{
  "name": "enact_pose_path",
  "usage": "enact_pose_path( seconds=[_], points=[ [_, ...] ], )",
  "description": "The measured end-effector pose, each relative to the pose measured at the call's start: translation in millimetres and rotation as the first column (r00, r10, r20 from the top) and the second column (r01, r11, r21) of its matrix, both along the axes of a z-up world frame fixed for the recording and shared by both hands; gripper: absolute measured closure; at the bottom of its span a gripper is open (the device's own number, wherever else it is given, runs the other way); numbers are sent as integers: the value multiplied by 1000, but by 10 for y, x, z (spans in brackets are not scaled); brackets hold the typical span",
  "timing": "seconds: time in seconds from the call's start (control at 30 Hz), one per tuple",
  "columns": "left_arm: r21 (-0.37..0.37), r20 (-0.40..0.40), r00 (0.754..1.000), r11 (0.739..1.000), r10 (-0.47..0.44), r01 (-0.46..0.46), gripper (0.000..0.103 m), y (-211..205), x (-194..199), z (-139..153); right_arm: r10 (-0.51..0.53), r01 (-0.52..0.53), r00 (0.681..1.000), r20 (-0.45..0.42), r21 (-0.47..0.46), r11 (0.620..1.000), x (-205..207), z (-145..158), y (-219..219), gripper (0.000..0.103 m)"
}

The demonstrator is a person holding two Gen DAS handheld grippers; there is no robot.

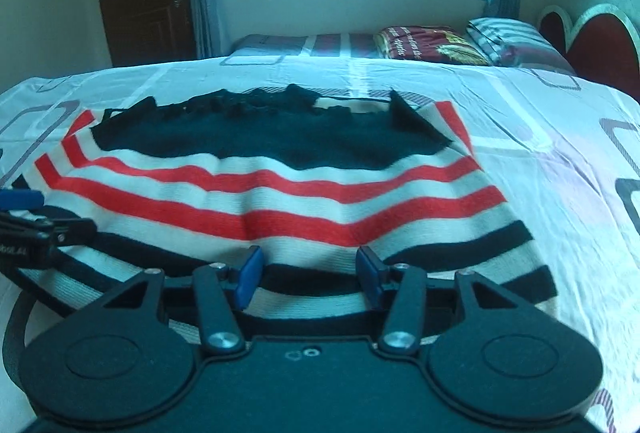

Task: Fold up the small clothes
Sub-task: 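Withdraw both tools from the folded sweater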

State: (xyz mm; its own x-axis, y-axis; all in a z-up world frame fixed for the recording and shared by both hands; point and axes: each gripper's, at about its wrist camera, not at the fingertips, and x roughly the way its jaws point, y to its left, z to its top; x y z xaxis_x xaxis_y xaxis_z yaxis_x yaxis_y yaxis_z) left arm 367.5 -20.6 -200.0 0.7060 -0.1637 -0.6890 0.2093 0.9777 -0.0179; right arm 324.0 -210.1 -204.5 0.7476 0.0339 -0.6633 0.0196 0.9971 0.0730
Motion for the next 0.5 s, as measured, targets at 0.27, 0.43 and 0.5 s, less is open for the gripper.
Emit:
enact_pose_path(
  seconds=[0.27, 0.43, 0.5],
  points=[
    [-27, 18, 1000, 999, 24, -23, 6, 55, -250, 148, -19, 19, 1000, 18, 7, 1000, -264, 136, 60, 55],
    [-2, 3, 1000, 1000, 9, -9, 6, 13, -329, 49, -6, 5, 1000, -12, -21, 1000, -317, 70, 144, 55],
    [6, -42, 999, 1000, 9, -9, 6, 6, -290, -41, -14, 11, 999, -50, -61, 998, -286, -33, 149, 55]
  ],
)
